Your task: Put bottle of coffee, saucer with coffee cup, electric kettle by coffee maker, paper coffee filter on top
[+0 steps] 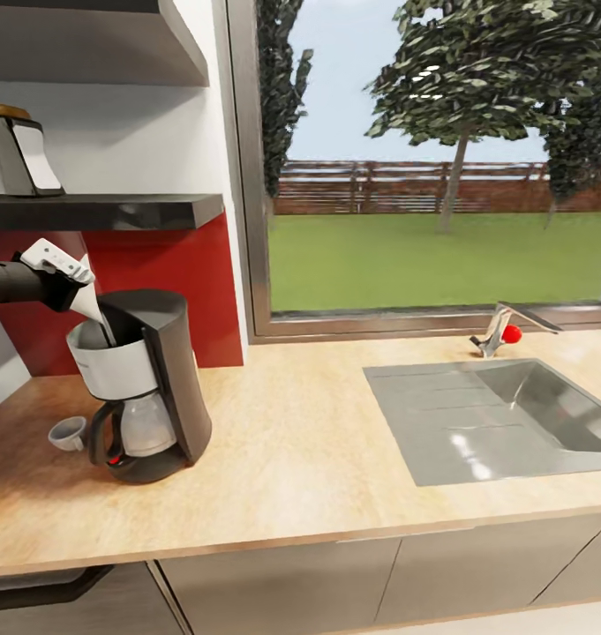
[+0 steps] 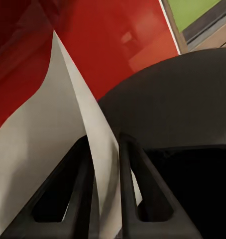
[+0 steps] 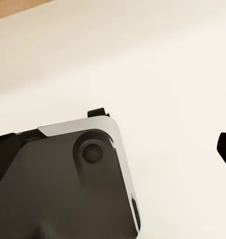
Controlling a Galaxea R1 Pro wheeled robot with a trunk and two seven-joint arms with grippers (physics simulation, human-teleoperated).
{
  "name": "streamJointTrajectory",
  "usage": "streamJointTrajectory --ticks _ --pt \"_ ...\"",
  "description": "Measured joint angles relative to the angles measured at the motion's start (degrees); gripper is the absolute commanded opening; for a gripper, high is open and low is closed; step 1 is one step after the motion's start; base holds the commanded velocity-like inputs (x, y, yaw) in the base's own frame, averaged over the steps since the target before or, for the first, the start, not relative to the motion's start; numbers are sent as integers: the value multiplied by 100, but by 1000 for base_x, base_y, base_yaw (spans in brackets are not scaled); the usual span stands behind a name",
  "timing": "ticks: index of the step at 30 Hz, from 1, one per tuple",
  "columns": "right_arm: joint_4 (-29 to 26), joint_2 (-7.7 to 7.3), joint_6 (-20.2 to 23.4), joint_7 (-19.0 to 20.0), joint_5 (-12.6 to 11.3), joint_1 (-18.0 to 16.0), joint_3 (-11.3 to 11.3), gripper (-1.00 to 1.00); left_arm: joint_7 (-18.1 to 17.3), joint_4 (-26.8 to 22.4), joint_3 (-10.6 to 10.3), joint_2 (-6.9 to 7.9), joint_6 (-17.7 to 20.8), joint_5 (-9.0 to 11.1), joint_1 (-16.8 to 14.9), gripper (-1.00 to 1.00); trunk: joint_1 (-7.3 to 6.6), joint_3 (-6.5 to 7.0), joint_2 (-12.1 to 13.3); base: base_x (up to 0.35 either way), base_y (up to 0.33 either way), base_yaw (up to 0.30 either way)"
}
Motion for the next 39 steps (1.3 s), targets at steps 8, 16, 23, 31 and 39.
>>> streamJointTrajectory --ticks 8,16,23,31,39 --pt "-1 -1 2 0 -2 1 1 100 0 0 -1 -3 -1 0 7 -100 3 1 2 -67 62 -90" --pt "-9 0 0 0 2 0 -2 100 1 -14 1 0 -1 1 166 -100 1 0 0 -90 66 -33" --pt "-124 60 9 -8 7 -17 -3 100 -60 -113 139 9 -84 -7 116 -100 1 0 0 0 1 0" --pt "-124 40 9 -2 0 -17 -4 100 -63 -119 143 8 -118 -10 158 -100 1 0 0 0 0 0" --pt "-124 29 10 1 -2 -17 -3 100 -63 -121 150 8 -105 -7 167 -100 1 0 0 0 0 0"
